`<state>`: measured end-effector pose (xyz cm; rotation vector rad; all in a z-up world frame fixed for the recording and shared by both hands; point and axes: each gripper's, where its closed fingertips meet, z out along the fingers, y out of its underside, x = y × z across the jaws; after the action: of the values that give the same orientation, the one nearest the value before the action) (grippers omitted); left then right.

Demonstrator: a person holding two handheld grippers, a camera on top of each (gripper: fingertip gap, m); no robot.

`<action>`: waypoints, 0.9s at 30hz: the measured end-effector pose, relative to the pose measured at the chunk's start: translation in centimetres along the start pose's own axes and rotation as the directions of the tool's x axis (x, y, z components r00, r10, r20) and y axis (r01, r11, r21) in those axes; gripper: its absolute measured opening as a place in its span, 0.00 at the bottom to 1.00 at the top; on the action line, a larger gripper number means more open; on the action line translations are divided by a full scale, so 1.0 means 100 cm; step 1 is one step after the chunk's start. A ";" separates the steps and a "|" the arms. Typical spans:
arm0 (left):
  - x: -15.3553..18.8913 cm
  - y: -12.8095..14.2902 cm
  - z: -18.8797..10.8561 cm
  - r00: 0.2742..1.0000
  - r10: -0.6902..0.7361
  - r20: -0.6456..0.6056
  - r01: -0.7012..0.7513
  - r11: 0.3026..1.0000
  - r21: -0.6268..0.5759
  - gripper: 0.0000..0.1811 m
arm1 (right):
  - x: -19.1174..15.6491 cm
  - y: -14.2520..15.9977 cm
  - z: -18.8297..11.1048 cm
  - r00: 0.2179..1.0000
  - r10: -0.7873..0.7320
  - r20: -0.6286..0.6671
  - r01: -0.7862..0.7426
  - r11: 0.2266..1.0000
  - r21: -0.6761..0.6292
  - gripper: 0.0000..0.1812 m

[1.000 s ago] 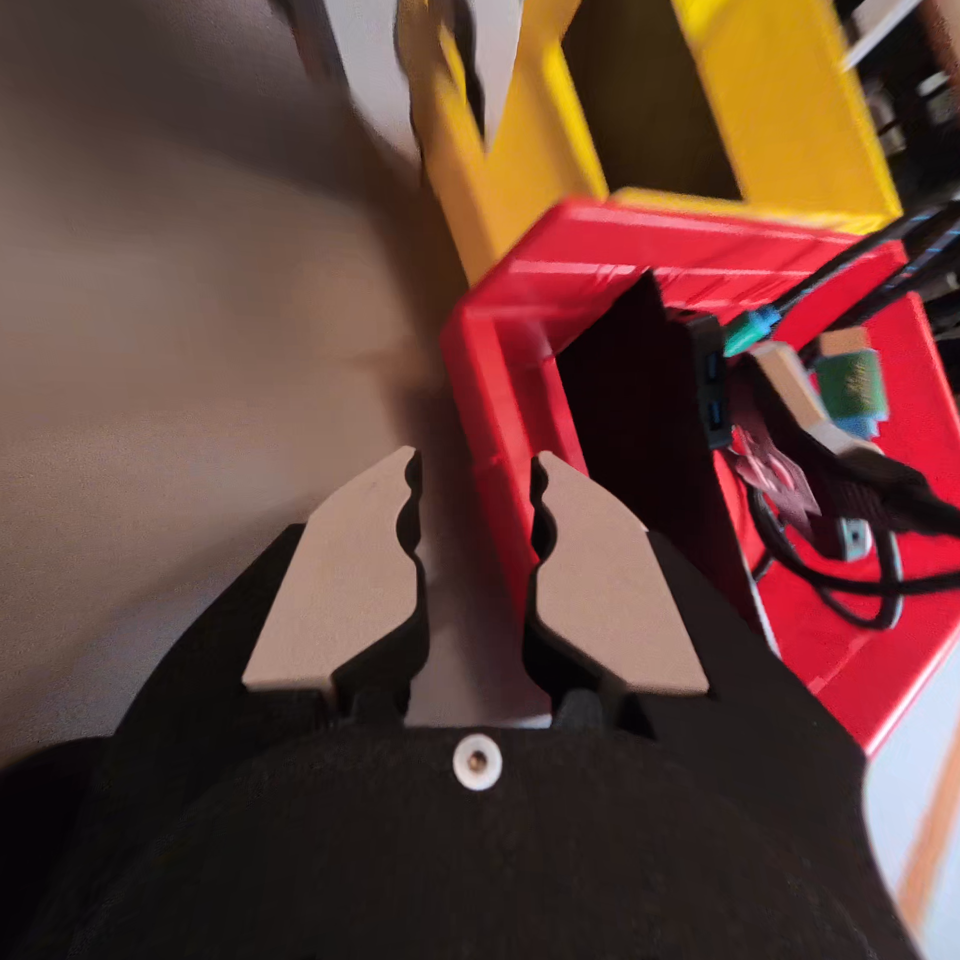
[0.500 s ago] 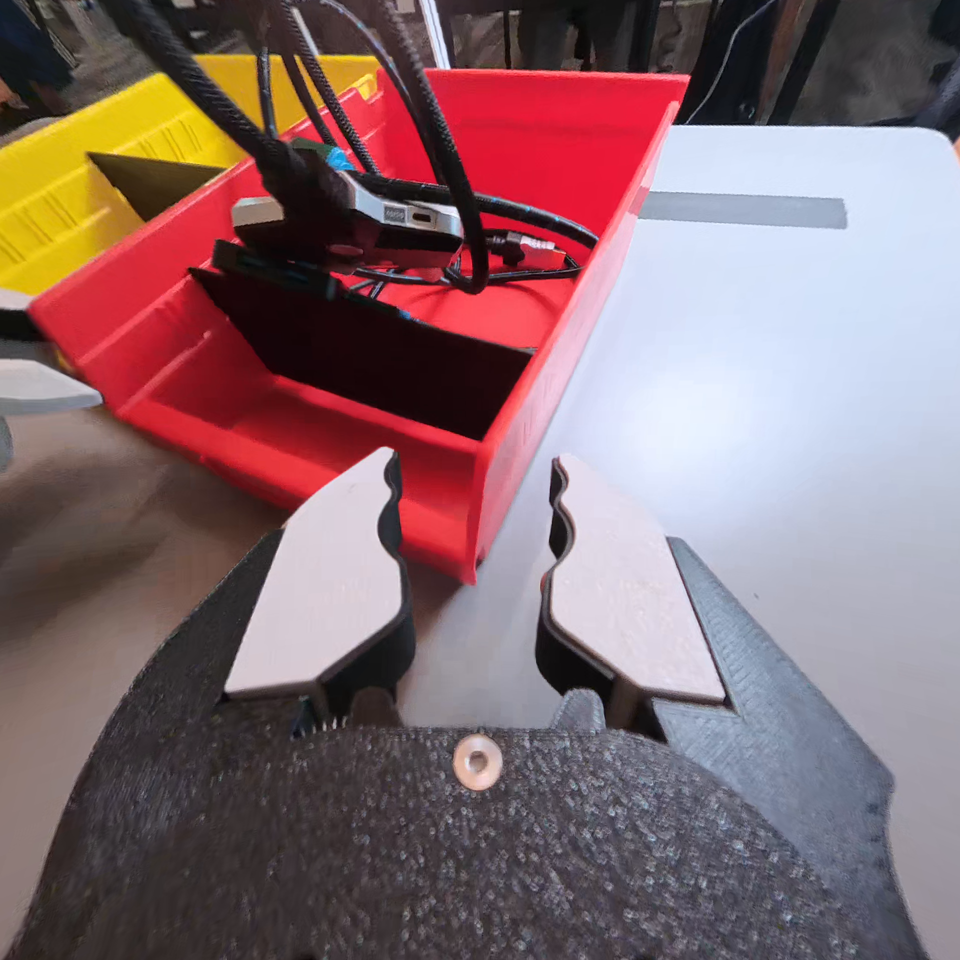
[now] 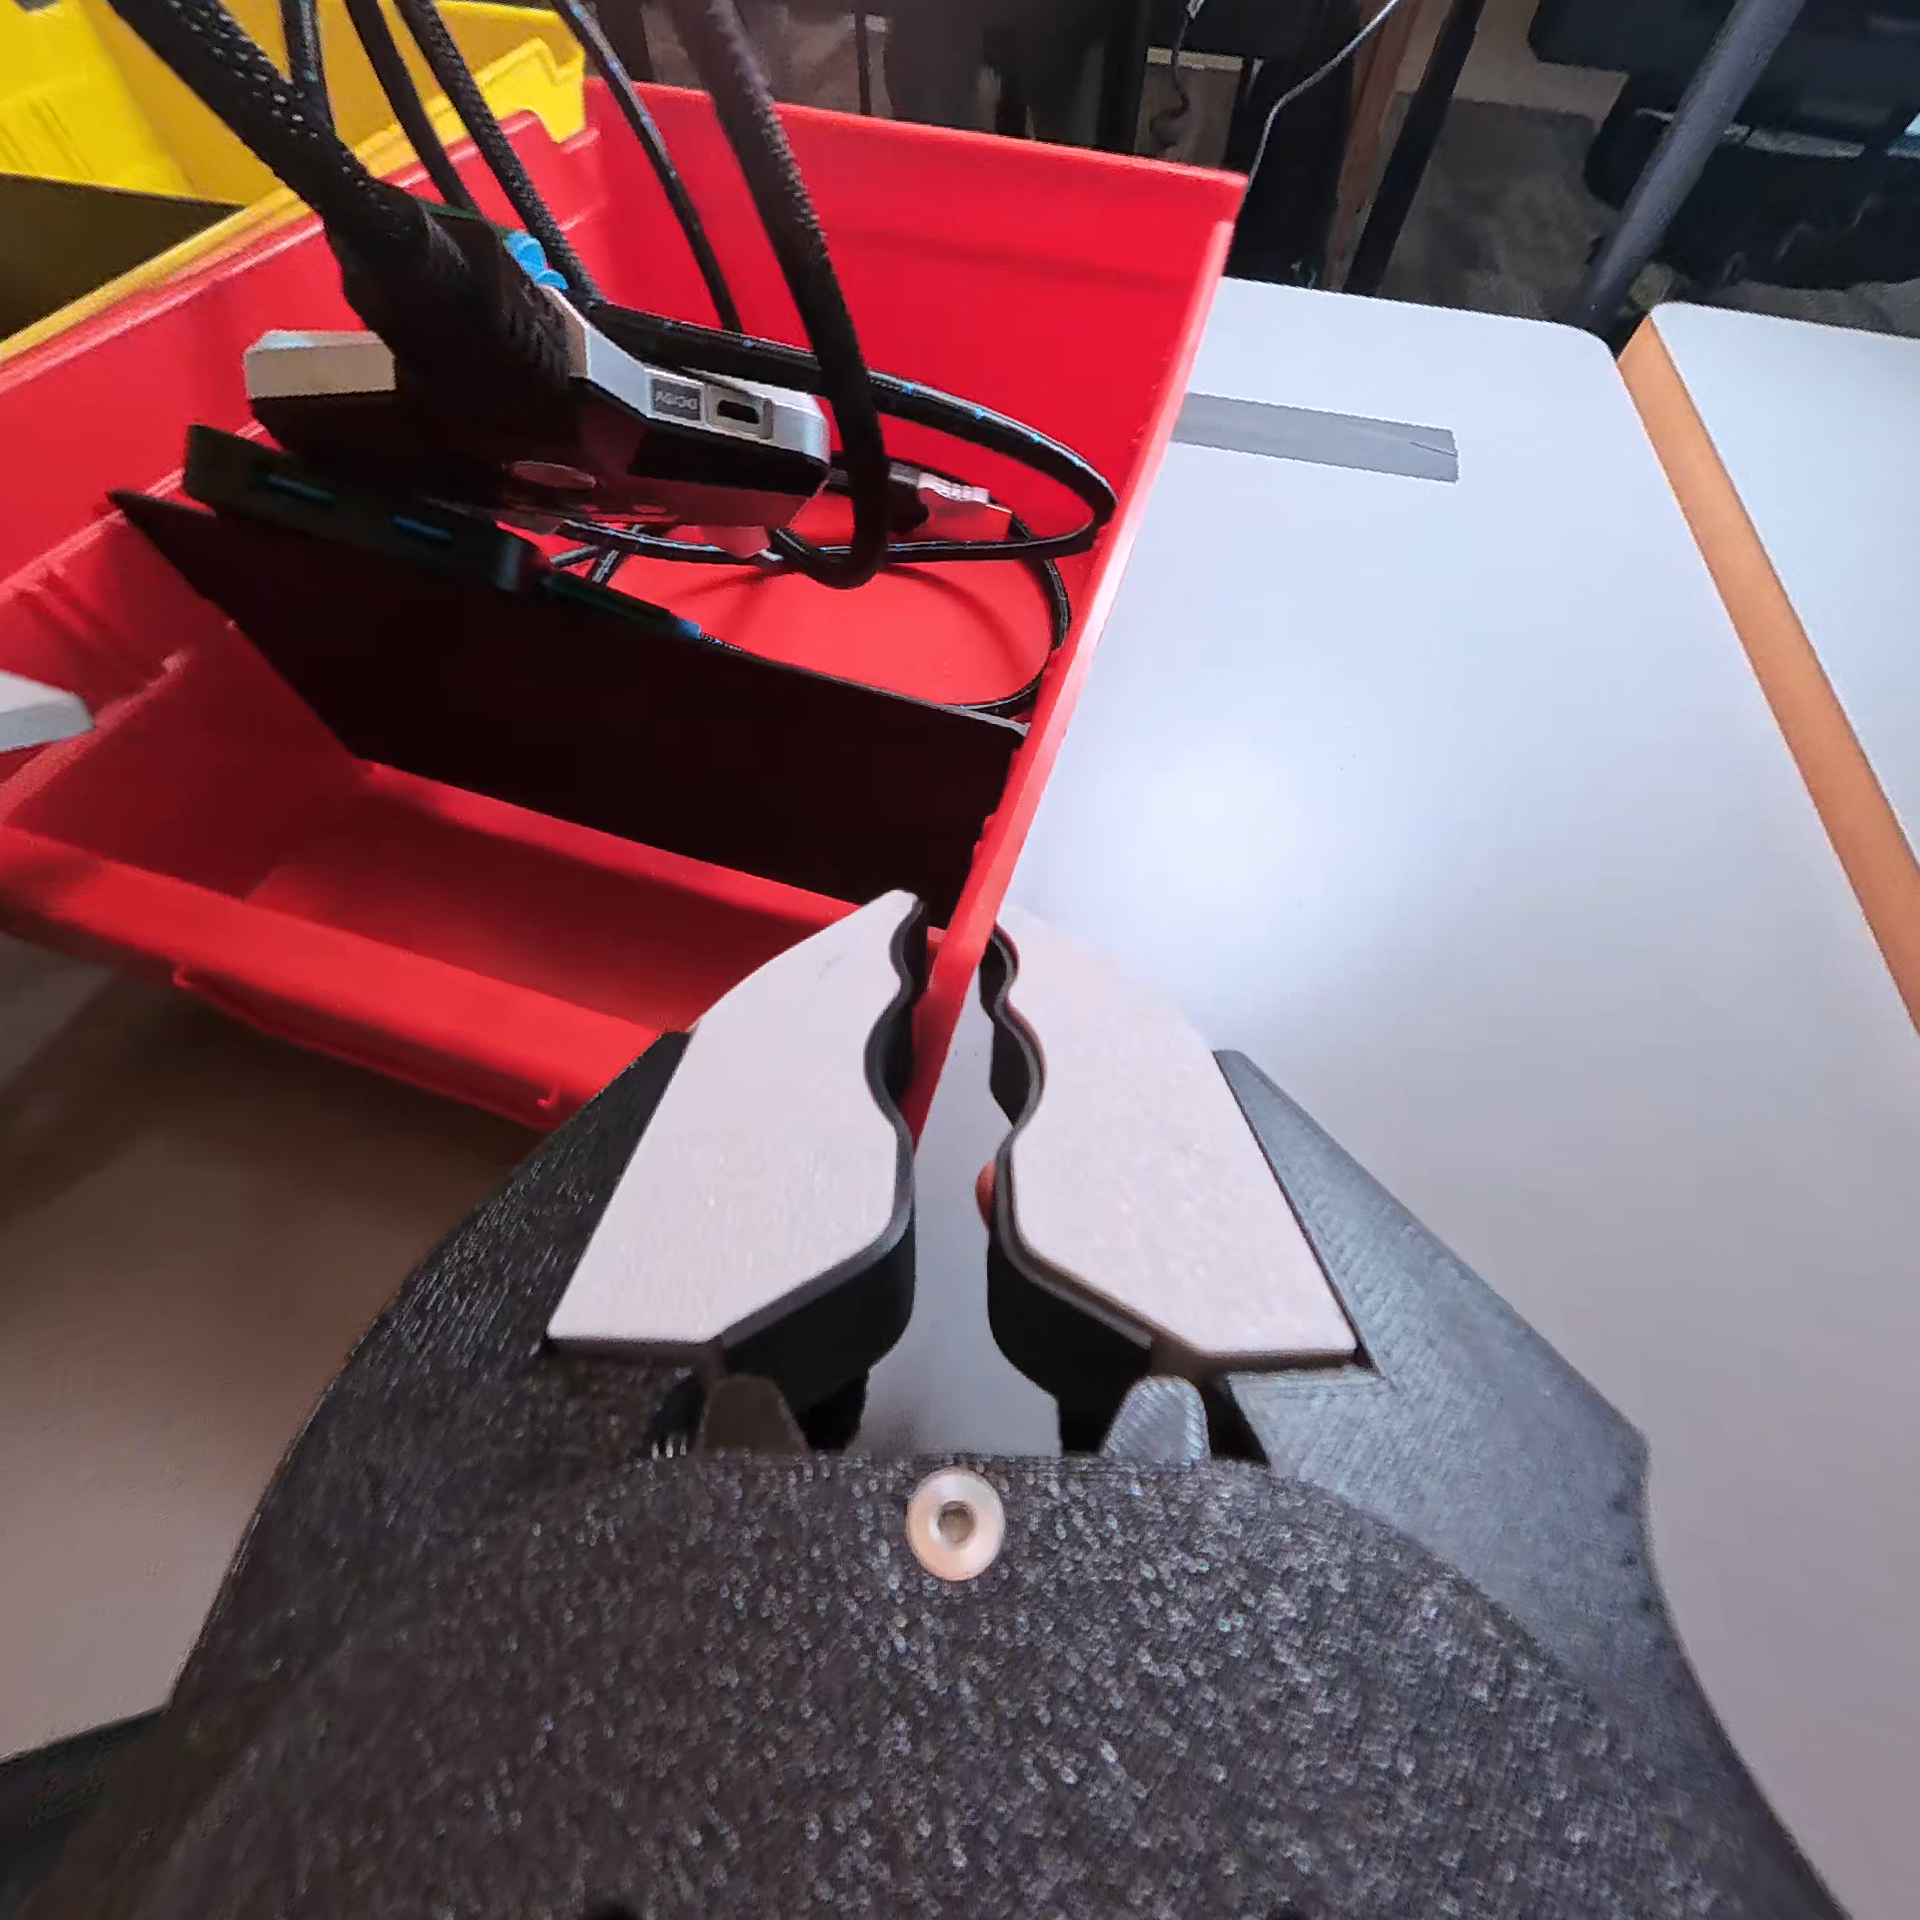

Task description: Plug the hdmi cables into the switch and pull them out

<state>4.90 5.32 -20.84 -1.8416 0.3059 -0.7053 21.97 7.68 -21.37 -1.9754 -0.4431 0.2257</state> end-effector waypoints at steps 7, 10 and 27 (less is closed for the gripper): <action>-0.003 -0.005 0.015 0.997 0.046 0.070 -0.046 0.999 -0.001 0.23 | 0.007 -0.005 0.009 0.999 0.041 -0.006 -0.041 0.999 0.028 0.10; -0.005 -0.006 0.017 0.991 0.082 0.105 -0.080 0.997 -0.023 0.19 | 0.013 -0.006 0.006 0.998 0.048 -0.035 -0.047 0.998 0.038 0.04; 0.051 -0.084 -0.069 0.964 0.260 0.054 -0.266 0.949 0.168 0.12 | -0.037 -0.077 -0.132 0.980 -0.078 -0.185 0.141 0.922 0.360 0.05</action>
<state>3.74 0.55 -9.91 -1.6068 0.4461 -0.5008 21.63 -1.88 -8.85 -1.5762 -0.3699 0.0640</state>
